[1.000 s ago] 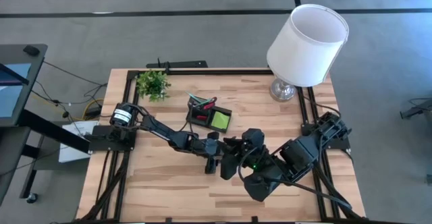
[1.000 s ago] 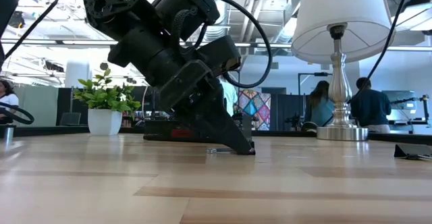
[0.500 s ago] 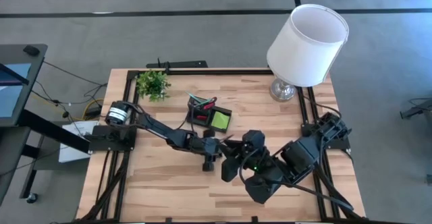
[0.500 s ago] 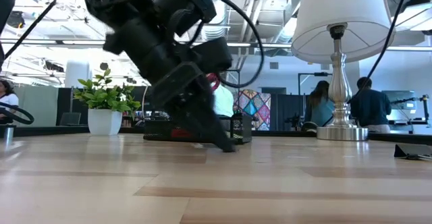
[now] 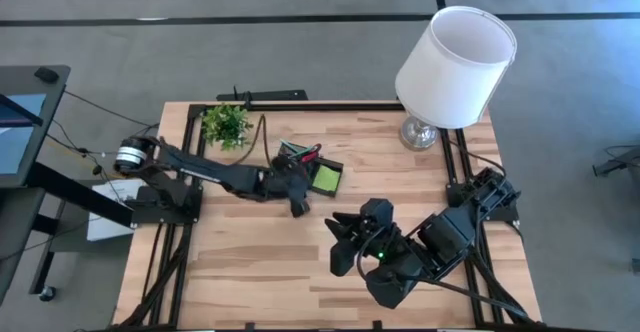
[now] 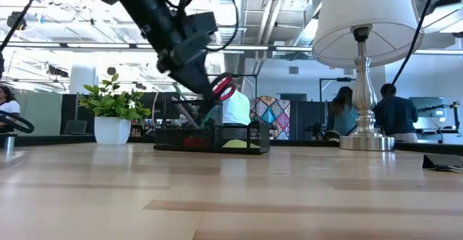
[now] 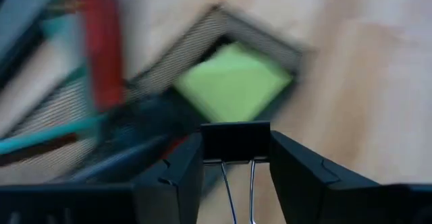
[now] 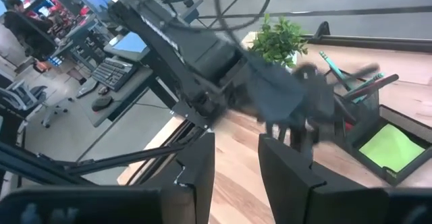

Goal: Pick and place office supplies into organizer
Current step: Put the left black binder clip into the black desk organizer, then put the black binder clip into the black desk organizer

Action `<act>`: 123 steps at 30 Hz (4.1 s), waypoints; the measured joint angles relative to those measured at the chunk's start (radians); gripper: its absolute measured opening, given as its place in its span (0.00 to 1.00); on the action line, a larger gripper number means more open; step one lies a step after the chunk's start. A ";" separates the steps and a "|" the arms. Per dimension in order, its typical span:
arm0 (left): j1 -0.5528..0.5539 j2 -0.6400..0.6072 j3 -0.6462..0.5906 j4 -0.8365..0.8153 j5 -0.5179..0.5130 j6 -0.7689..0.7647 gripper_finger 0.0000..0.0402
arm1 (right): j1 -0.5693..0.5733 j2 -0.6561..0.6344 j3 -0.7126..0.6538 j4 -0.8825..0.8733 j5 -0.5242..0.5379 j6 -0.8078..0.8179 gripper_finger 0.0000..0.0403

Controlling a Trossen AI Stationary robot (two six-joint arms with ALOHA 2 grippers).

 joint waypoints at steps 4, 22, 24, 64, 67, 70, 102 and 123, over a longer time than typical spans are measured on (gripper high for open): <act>0.072 -0.033 0.000 -0.111 -0.021 -0.038 0.36 | 0.000 0.000 0.000 0.001 0.000 0.000 0.27; 0.308 -0.034 -0.107 -0.038 0.255 0.031 0.38 | 0.003 0.000 0.000 0.004 0.000 -0.006 0.27; 0.309 -0.034 -0.107 -0.036 0.255 0.041 0.38 | 0.003 0.000 0.000 0.004 0.000 -0.006 0.27; 0.197 -0.012 0.203 -0.422 0.406 0.149 0.49 | 0.069 0.036 -0.074 -0.123 -0.351 0.401 0.27; 0.179 -0.013 0.286 -0.507 0.366 0.184 0.49 | 0.111 0.061 -0.137 -0.222 -0.526 0.636 0.27; 0.168 -0.013 0.365 -0.550 0.344 0.227 0.49 | 0.131 0.101 -0.204 -0.184 -0.680 0.755 0.27; 0.163 -0.075 0.513 -0.693 0.381 0.273 0.49 | 0.156 -0.168 -0.561 -0.398 -0.740 0.947 0.23; 0.160 -0.098 0.513 -0.687 0.377 0.229 0.49 | -0.081 -0.139 -0.957 -0.034 -0.984 0.743 0.42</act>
